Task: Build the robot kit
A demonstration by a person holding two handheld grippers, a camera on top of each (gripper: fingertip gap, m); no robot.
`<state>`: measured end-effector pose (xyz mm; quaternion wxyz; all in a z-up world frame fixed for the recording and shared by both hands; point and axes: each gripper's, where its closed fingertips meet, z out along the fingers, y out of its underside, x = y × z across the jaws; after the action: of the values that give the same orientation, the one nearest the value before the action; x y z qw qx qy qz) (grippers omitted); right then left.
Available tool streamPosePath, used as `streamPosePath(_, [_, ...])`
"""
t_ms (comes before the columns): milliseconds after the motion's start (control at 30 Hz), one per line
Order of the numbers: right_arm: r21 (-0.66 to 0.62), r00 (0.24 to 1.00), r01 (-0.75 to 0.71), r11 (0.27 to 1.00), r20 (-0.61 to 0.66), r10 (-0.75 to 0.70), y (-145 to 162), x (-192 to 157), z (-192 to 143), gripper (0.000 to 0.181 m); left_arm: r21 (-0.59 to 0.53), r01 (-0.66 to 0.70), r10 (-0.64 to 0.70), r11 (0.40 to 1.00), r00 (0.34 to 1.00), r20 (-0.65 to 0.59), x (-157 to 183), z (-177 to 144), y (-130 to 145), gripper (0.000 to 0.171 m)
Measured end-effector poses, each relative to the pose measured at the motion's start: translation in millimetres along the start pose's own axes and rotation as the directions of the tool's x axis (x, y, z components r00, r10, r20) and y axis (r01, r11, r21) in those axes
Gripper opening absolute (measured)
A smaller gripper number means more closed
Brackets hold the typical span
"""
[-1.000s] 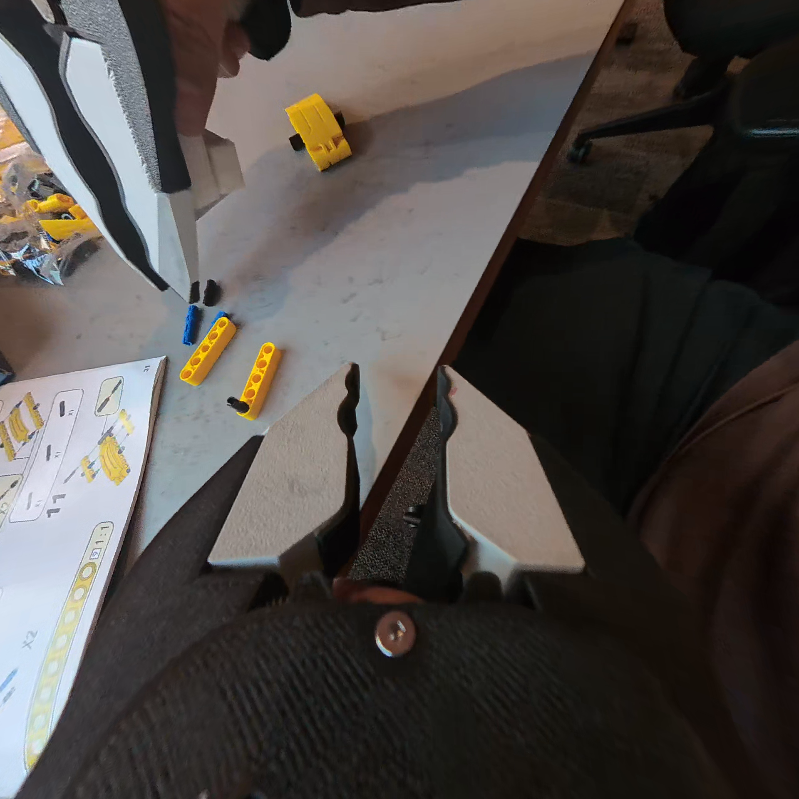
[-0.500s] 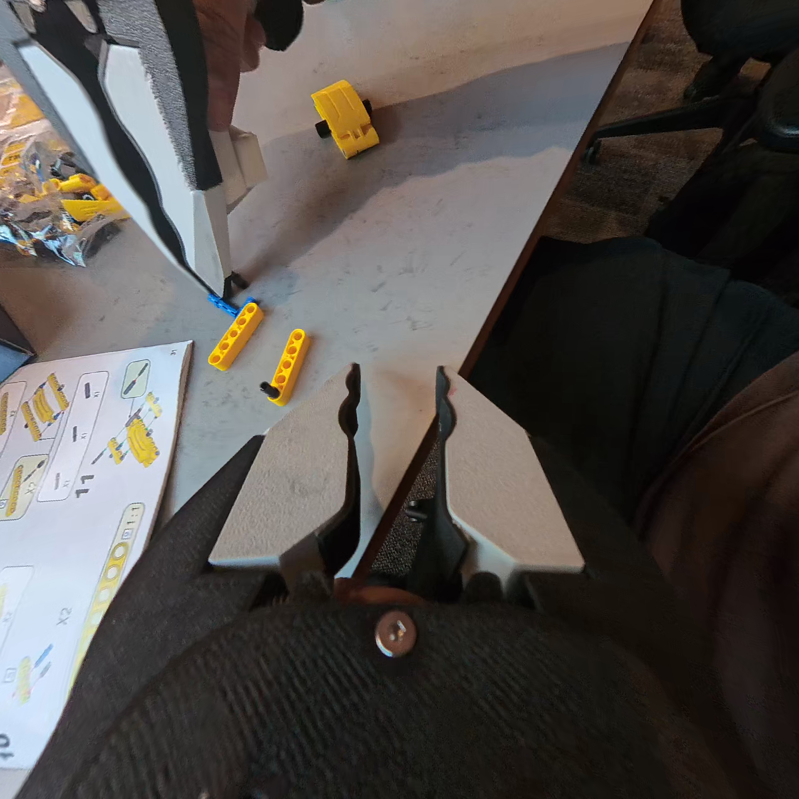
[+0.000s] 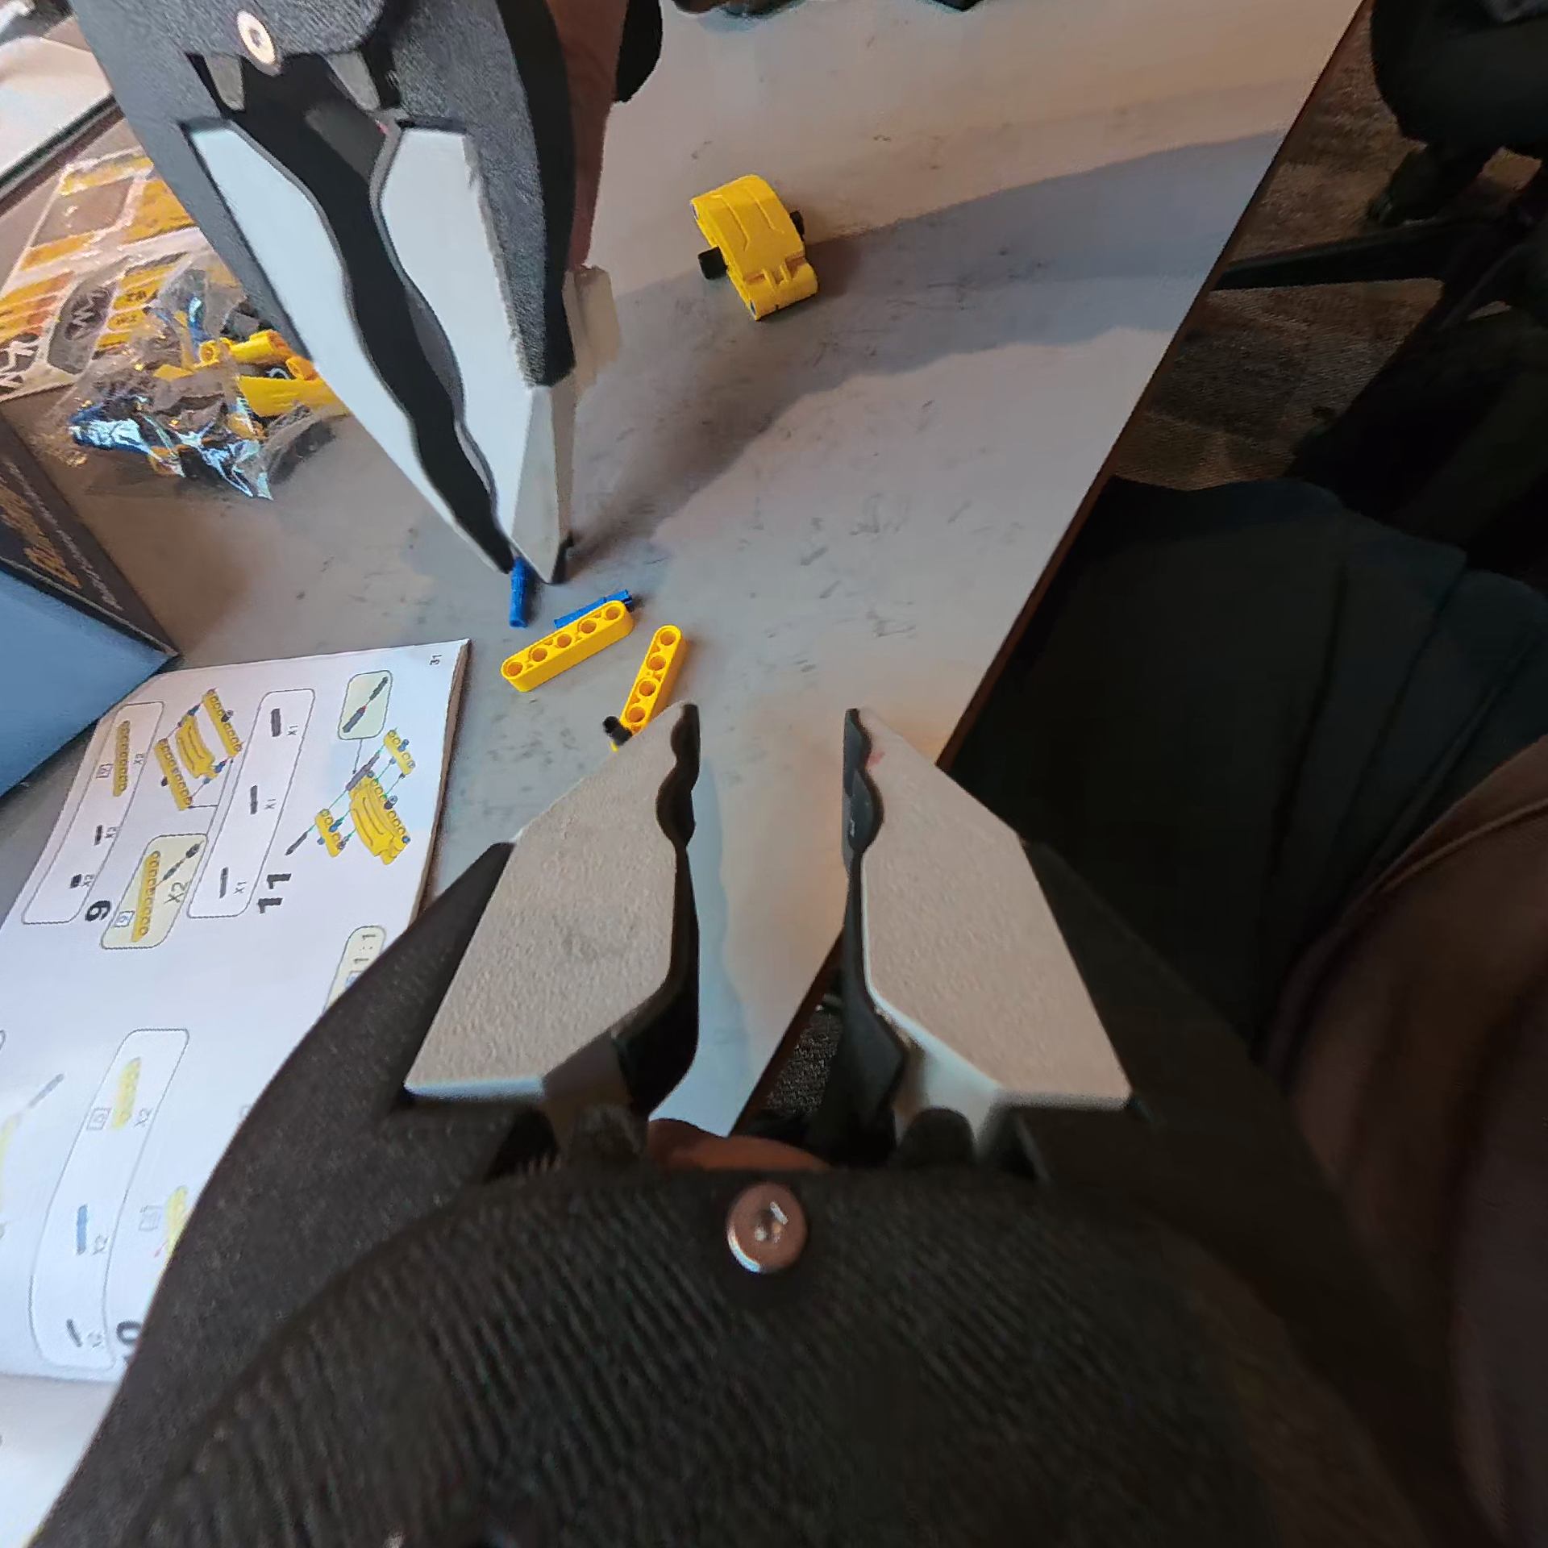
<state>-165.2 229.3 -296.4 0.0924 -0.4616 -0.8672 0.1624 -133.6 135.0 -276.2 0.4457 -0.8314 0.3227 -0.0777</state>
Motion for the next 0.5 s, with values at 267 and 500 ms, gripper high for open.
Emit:
streamPosePath(267, [0.056,0.998,-0.055,0.997,0.018,0.055,-5.0,-5.9,1.3,0.005,0.011,0.013,-0.014,1.0,0.995,0.097,-38.5,-12.2,2.1,0.031])
streamPosePath(500, [0.19,0.973,-0.212,0.959,0.132,0.189,-31.4,-48.0,-23.2,0.005,0.034,-0.264,0.249,0.964,0.939,0.235,-48.6,-20.0,-9.0,0.027])
